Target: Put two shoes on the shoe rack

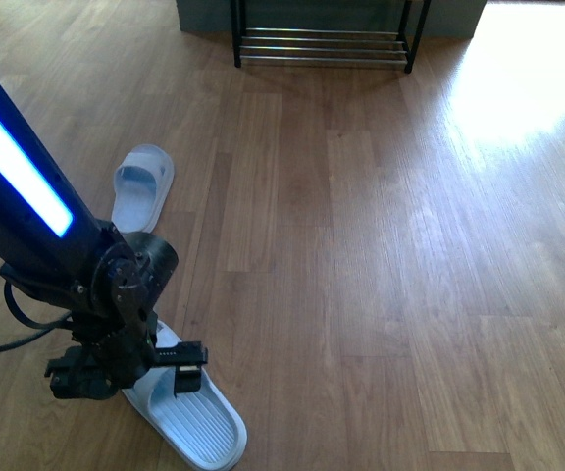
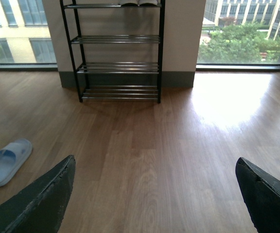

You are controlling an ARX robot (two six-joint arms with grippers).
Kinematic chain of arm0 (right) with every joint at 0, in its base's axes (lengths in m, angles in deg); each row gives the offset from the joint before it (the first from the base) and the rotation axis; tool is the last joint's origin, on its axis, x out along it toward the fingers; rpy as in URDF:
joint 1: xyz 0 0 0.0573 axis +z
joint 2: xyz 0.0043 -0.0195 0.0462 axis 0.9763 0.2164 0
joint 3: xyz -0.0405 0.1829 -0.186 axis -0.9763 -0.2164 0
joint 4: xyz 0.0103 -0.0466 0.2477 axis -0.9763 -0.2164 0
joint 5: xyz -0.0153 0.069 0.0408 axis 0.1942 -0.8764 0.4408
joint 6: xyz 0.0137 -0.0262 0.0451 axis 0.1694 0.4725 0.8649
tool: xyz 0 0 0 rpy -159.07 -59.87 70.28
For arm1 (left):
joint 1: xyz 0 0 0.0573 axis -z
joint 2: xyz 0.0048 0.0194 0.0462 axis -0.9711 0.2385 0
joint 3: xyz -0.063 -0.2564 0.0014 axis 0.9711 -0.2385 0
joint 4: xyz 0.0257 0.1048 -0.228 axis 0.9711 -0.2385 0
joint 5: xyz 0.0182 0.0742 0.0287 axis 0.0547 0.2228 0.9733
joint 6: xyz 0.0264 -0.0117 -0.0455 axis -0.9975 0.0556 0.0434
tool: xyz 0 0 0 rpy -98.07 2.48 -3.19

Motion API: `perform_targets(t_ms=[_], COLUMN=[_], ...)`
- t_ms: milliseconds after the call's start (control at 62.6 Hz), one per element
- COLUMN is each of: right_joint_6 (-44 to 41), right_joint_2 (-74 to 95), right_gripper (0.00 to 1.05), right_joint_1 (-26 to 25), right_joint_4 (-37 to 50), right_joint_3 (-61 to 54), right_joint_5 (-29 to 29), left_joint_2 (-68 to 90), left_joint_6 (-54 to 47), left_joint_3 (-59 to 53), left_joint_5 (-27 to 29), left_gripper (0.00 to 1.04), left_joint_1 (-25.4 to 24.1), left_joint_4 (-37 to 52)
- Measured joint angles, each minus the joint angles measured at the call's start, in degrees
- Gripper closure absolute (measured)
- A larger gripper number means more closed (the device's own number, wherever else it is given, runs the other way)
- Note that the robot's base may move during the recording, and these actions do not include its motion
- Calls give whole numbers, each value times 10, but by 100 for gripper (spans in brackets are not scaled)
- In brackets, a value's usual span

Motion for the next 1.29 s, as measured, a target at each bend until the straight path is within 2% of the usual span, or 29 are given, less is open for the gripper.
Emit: perform_targets(t_ms=[160, 256, 383, 559, 719, 878, 974, 1118, 1294], right_joint_6=[0, 0, 0, 0, 0, 0, 0, 0, 0], right_joint_2=[0, 0, 0, 0, 0, 0, 0, 0, 0], right_gripper=[9, 9, 9, 9, 9, 9, 9, 9, 9], right_joint_1=[0, 0, 0, 0, 0, 0, 0, 0, 0], right_joint_4=[0, 0, 0, 0, 0, 0, 0, 0, 0], right_joint_3=[0, 0, 0, 0, 0, 0, 0, 0, 0], right_joint_5=[0, 0, 0, 0, 0, 0, 0, 0, 0], left_joint_2=[15, 16, 18, 30, 35, 30, 10, -65, -233], left_joint_6=[-8, -19, -23, -23, -27, -36, -43, -76, -144], left_joint_3=[13, 20, 24, 24, 22, 14, -8, -65, -158], left_joint_5=[10, 42, 83, 78, 94, 118, 125, 141, 203], left_gripper=[9, 12, 32, 57, 82, 102, 103, 103, 103], left_joint_1=[7, 8, 4, -1, -2, -9, -21, -64, -130], left_joint_4=[2, 4, 8, 3, 8, 17, 28, 60, 125])
